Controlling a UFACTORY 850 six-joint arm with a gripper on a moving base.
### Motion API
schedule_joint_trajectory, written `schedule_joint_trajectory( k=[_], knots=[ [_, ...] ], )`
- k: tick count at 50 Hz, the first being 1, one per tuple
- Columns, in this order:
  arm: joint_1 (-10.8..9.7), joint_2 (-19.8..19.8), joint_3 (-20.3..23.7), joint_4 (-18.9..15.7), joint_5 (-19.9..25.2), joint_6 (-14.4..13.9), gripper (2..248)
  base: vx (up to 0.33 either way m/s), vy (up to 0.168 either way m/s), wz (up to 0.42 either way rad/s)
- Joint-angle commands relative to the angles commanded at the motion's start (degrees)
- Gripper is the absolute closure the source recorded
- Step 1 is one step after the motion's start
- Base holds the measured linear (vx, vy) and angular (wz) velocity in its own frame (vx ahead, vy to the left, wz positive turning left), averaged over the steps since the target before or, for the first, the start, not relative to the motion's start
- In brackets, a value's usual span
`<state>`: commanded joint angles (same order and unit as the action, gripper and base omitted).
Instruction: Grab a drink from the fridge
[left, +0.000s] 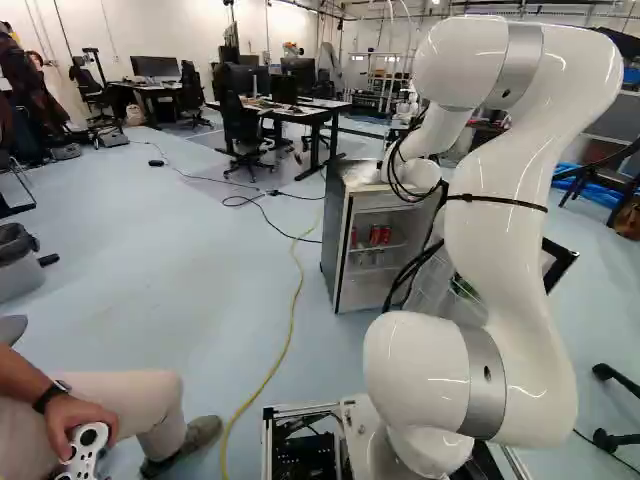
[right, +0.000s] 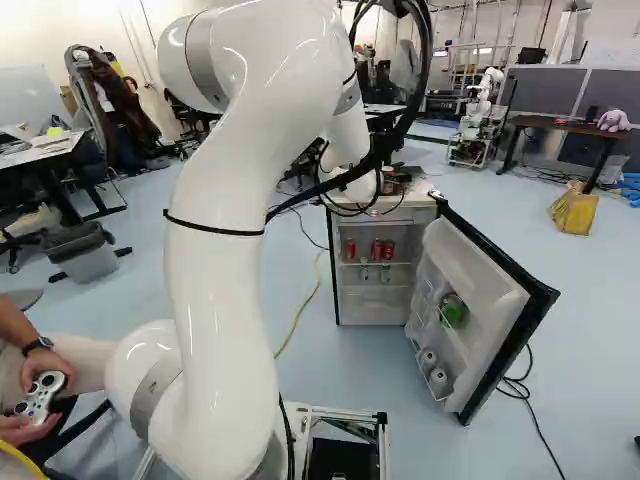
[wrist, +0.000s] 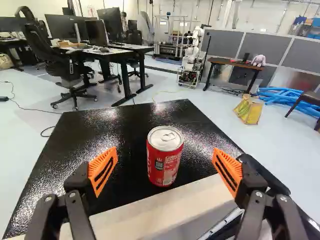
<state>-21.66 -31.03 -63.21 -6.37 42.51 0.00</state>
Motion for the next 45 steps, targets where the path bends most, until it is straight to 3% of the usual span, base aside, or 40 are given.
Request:
schedule_joint_trajectory(
  k=[45],
  knots=[
    [-0.42,6.62,8.49,0.00,0.00,0.00,3,0.000,0.000,0.000]
  ],
)
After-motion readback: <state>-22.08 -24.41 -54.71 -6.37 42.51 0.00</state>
